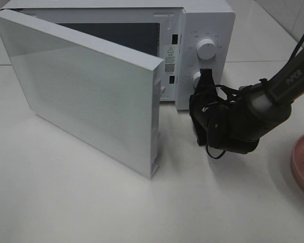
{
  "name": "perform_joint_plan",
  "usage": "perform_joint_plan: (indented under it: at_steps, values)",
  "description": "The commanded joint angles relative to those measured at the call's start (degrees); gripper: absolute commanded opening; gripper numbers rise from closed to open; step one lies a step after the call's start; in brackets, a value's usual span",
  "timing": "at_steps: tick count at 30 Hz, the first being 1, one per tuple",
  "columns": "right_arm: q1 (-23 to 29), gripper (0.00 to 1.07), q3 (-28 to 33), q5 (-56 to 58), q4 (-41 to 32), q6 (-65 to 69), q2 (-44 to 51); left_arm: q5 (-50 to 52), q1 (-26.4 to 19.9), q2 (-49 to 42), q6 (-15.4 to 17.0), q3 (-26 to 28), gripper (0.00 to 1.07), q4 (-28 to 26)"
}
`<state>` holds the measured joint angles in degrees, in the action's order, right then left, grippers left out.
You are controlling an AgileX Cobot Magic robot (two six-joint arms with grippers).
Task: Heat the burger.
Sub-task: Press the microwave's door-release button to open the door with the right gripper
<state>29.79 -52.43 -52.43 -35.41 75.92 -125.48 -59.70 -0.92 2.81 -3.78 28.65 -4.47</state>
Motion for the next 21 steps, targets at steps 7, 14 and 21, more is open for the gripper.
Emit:
perform_joint_plan:
  at_steps: [7, 14, 21]
  values:
    - [-2.4, 0.05, -5.0, -8.0, 3.9, -2.2, 0.5, 0.2, 0.2, -0.1, -0.1, -0.1, 0.98, 0.0]
    - [-2.3, 0.05, -3.3, -6.8, 3.9, -1.8, 1.5, 0.2, 0.2, -0.1, -0.1, -0.1, 0.98, 0.0]
    - [-2.3, 0.06, 1.2, -1.3, 4.0, -0.2, 4.0, 0.2, 0.2, -0.1, -0.1, -0.1, 0.98, 0.0]
